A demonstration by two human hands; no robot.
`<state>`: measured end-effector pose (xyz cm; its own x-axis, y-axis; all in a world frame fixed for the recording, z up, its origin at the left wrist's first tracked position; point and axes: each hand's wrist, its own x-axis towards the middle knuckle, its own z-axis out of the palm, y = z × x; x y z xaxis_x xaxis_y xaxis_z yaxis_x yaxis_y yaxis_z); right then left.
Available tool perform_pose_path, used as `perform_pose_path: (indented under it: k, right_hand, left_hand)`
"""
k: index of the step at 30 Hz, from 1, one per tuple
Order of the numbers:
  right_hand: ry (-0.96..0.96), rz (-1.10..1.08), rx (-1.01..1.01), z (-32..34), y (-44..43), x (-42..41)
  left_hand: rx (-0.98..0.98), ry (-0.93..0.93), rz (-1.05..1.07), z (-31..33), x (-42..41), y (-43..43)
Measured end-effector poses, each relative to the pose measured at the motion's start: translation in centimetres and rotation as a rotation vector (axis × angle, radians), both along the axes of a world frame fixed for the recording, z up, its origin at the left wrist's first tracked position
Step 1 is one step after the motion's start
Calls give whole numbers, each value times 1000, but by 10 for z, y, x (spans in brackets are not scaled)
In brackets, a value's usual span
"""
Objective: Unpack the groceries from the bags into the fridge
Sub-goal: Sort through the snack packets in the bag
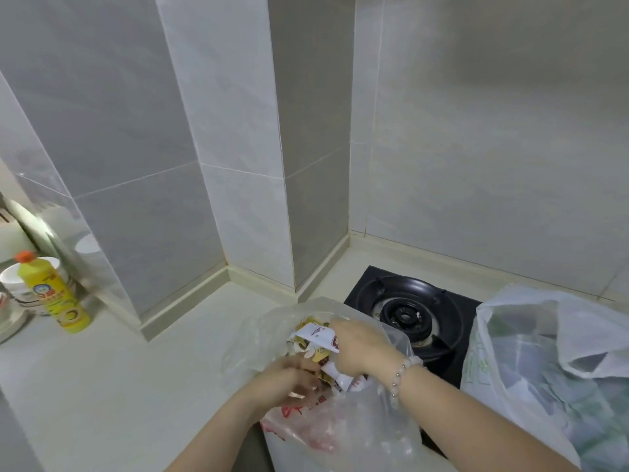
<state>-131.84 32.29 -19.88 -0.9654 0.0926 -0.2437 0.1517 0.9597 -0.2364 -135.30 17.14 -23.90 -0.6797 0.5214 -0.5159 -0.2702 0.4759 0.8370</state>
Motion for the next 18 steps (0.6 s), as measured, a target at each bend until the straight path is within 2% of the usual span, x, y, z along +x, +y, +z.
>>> perform_pose_path:
  k: [3, 4, 7, 9, 13, 15, 17, 18]
  right_hand:
    - [25, 2, 46, 7, 16, 0]
    - [44, -2, 73, 10, 20, 1]
    - [84, -1, 163, 12, 28, 4]
    - [53, -7, 205, 13, 32, 8]
    - [20, -72, 179, 10, 41, 19]
    - [10, -90, 168, 8, 47, 25]
    - [-9, -99, 162, 4, 51, 27]
    - [-17, -100, 162, 3, 53, 28]
  left_hand:
    - [-335, 532, -365, -22, -2, 22]
    - [-430, 654, -467, -30, -4, 34]
    - [-704, 897, -684, -46, -6, 66]
    - [-803, 1043, -804, -53, -8, 80]
    - [-891, 1235, -871, -70, -22, 94]
    - [-806, 1304, -918, -74, -30, 92]
    - [-791, 1263, -1033, -73, -35, 90]
    - [-740, 1326, -1003, -78, -41, 88]
